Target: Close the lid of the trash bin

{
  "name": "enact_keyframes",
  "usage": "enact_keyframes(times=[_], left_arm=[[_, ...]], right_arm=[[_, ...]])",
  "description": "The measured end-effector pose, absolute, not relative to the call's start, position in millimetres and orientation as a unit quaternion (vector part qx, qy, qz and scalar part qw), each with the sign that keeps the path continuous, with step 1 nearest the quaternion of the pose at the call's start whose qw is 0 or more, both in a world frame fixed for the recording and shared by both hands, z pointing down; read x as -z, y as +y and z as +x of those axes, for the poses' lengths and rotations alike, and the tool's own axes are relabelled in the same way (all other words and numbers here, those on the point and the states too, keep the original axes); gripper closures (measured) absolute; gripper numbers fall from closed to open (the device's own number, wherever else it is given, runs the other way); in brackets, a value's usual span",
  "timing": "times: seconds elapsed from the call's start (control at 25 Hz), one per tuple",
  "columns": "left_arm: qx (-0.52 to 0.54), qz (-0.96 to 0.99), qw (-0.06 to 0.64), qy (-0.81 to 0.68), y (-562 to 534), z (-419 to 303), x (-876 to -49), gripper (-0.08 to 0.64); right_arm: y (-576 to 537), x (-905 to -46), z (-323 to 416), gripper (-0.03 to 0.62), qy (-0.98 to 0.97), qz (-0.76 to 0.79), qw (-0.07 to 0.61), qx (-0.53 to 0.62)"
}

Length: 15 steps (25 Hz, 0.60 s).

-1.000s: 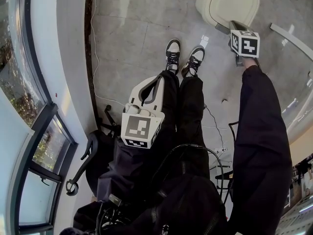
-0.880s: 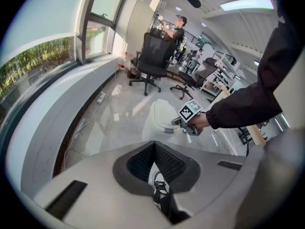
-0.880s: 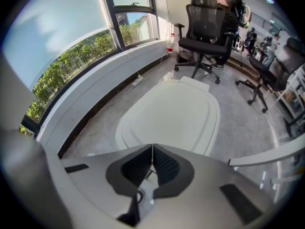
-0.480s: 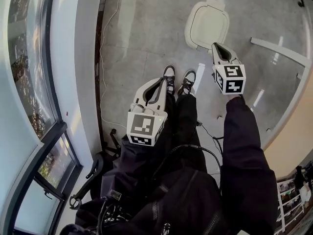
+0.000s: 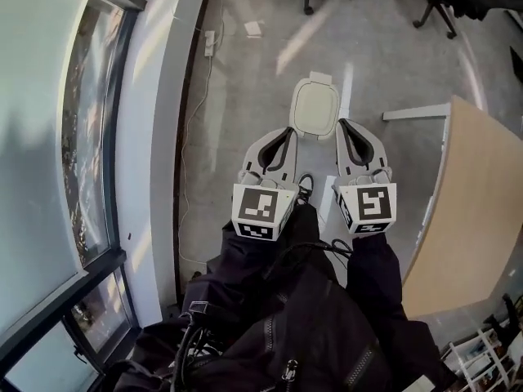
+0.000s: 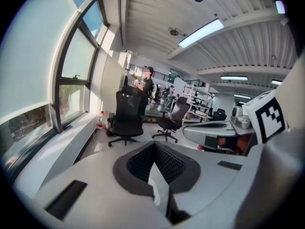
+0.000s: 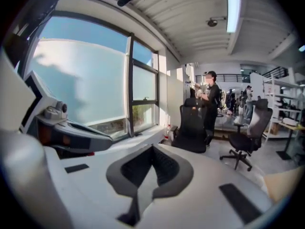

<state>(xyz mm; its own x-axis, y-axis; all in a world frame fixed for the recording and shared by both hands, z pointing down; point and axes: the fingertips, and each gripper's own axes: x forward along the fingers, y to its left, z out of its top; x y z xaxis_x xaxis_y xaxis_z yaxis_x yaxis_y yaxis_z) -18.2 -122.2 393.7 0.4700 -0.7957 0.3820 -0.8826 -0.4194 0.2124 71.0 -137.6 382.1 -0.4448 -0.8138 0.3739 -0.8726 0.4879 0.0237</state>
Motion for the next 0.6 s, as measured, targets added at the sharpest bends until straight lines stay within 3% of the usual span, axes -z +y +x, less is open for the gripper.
enact_keyframes(times=[0.6], left_arm=[[-0.010, 0.854, 0.055, -0.518, -117, 2, -184, 0.558]], right_arm=[[-100, -167, 105, 0.586, -0.820, 0.572, 0.031, 0.023]])
